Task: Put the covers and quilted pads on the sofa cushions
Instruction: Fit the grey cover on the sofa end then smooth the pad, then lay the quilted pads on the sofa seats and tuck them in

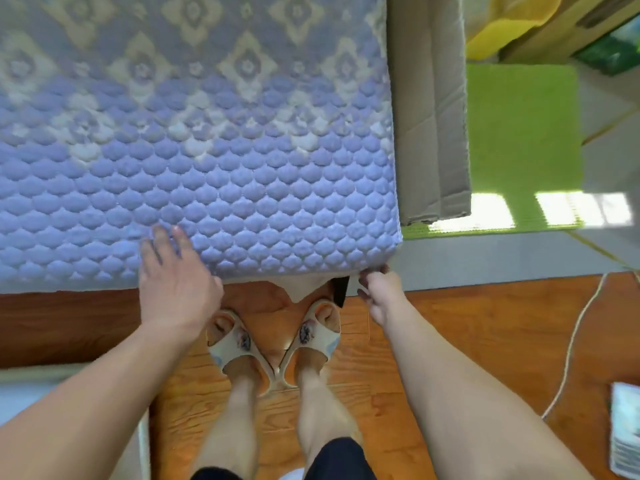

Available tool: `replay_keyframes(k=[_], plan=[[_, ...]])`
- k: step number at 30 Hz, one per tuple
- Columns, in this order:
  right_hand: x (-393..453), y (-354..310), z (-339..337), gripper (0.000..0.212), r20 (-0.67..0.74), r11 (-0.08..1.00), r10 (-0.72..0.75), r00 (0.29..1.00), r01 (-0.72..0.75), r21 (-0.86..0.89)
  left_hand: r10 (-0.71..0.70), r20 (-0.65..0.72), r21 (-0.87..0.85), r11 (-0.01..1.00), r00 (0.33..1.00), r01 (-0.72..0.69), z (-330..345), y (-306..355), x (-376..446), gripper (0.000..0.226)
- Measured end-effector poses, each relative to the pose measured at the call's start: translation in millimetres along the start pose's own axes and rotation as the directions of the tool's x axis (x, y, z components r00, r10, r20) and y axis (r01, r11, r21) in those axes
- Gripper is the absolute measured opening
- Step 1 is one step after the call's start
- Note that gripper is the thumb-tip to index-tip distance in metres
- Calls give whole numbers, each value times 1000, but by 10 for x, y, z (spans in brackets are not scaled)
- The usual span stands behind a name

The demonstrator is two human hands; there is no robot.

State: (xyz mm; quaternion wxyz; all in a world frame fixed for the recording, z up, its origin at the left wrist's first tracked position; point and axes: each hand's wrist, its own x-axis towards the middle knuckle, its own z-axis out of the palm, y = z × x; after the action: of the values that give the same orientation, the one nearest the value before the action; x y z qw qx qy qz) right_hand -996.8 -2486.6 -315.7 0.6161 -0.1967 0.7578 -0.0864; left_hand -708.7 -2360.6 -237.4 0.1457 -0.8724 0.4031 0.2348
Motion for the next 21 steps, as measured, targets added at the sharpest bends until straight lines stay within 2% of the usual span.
replay_keyframes(k=[2, 4, 6, 9, 11, 12, 14, 16, 17, 19, 21], plan=[[141, 70, -126, 18, -113, 991, 0, 994, -15, -130, -28, 64, 28, 999, 998, 26, 9, 88, 59, 87], [255, 64, -236, 24, -209, 959, 39, 977, -95, -267, -34, 92, 25, 999, 995, 32, 17, 82, 89, 89], [306, 8, -275, 32, -286, 948, 38, 958, -125, -294, 0, 130, 2, 1000, 991, 0, -43, 32, 86, 94], [39, -159, -234, 29, -394, 964, -35, 918, -73, -256, 17, 262, -42, 999, 965, -6, -202, -58, 123, 99], [-315, -229, -204, 22, -414, 925, -190, 890, 21, -380, 36, 342, -69, 998, 939, -13, -378, -132, 173, 96], [-527, -272, -180, 17, -363, 867, -288, 886, 80, -491, 46, 390, -91, 996, 920, -11, -520, -158, 203, 89], [-960, -396, -86, 15, -115, 689, -383, 917, 200, -697, 55, 457, -140, 990, 888, 11, -897, -198, 217, 59], [-1240, -557, 11, 25, 150, 506, -326, 933, 306, -807, 21, 455, -149, 987, 890, 53, -1346, -203, 148, 33], [-1377, -696, 48, 30, 224, 439, -289, 931, 337, -833, 13, 433, -182, 981, 901, 73, -1575, -190, 82, 34], [-1713, -1070, 113, 33, 265, 375, -278, 923, 358, -855, 22, 345, -301, 950, 938, 89, -2043, -133, -123, 36], [-2147, -1470, 175, 32, 273, 325, -295, 916, 365, -873, 60, 274, -458, 886, 960, 75, -2479, -94, -436, 23]])
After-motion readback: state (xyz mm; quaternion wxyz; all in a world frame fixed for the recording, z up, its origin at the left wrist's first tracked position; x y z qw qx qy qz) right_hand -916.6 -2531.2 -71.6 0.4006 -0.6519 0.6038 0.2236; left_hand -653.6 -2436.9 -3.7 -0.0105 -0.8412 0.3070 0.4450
